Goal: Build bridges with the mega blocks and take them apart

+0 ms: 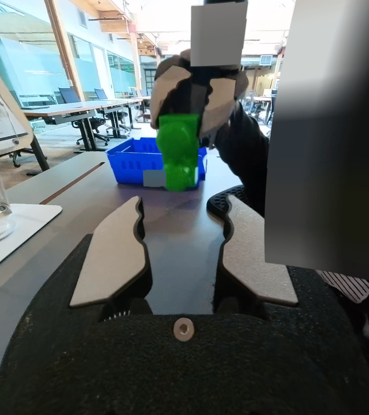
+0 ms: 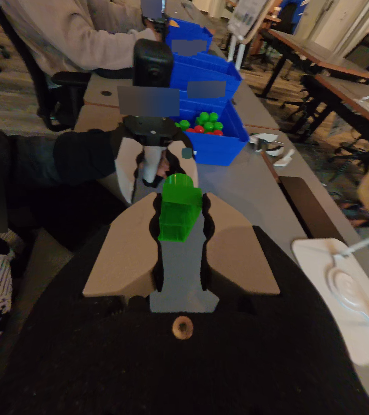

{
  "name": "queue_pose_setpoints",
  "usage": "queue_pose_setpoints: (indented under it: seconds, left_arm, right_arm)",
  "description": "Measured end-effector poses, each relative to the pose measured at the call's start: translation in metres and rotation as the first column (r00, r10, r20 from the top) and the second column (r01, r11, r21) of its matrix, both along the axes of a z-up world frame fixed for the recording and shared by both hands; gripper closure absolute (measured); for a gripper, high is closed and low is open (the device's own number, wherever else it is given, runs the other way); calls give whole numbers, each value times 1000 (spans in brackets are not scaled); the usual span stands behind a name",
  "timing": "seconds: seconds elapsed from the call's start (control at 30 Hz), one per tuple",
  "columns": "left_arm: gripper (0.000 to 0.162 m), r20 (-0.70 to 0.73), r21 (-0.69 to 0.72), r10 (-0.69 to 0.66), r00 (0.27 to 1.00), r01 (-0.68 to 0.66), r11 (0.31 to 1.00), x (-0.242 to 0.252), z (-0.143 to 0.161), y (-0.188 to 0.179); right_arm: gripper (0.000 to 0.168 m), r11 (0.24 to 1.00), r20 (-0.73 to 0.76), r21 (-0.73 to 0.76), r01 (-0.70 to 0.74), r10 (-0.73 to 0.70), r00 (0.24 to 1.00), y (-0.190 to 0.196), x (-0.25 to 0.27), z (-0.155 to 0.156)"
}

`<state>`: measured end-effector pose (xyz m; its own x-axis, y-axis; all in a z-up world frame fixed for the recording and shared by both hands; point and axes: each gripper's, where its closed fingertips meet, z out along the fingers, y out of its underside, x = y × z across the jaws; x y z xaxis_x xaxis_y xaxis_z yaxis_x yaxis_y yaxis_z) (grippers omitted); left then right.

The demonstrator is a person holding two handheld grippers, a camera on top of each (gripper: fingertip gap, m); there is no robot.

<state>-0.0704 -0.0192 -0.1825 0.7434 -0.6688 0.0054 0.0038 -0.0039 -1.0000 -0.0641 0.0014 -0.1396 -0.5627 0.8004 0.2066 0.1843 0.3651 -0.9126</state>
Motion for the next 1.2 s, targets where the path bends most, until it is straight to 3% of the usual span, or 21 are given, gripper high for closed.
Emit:
queue_pose_setpoints:
  seconds: [0.13, 0.23, 0.37, 0.47, 0.57, 0.73, 0.83, 0.93, 1.1, 1.2]
  left_arm:
    - [91, 43, 1, 7, 999, -7, 1000, -6, 0, 1]
    - [94, 36, 2, 31, 999, -31, 1000, -11, -4, 4]
    - [97, -3, 2, 59, 998, -59, 998, -13, -12, 8]
    - [100, -28, -1, 67, 997, -67, 998, -13, -16, 8]
    - [101, -43, 0, 76, 996, -76, 997, -13, -18, 9]
    - [104, -58, 0, 75, 996, -75, 997, -11, -22, 10]
    - [104, -74, -21, 75, 994, -77, 997, -11, -29, 12]
    - [104, -96, -32, 77, 992, -81, 996, -11, -33, 13]
    - [105, -106, -23, 88, 990, -91, 996, -11, -32, 14]
    - [105, -99, -15, 112, 989, -114, 993, -15, -29, 14]
  right_arm:
    - [133, 977, -60, 70, 201, -197, 979, 68, 24, 21]
    - [133, 897, -91, 147, 417, -408, 909, 138, 51, 29]
    - [133, 708, -102, 223, 670, -667, 738, 230, 98, 25]
    - [133, 640, -60, 208, 740, -747, 662, 277, 124, 6]
    - [133, 525, -36, 162, 836, -843, 537, 328, 138, -12]
    - [133, 440, 78, 227, 869, -897, 434, 372, 150, -66]
    - [133, 466, 176, 177, 867, -881, 438, 380, 144, -96]
    - [133, 430, 219, 187, 884, -895, 389, 392, 147, -121]
    - [131, 426, 275, 207, 881, -889, 366, 397, 153, -140]
    - [113, 413, 286, 208, 887, -893, 348, 398, 156, -138]
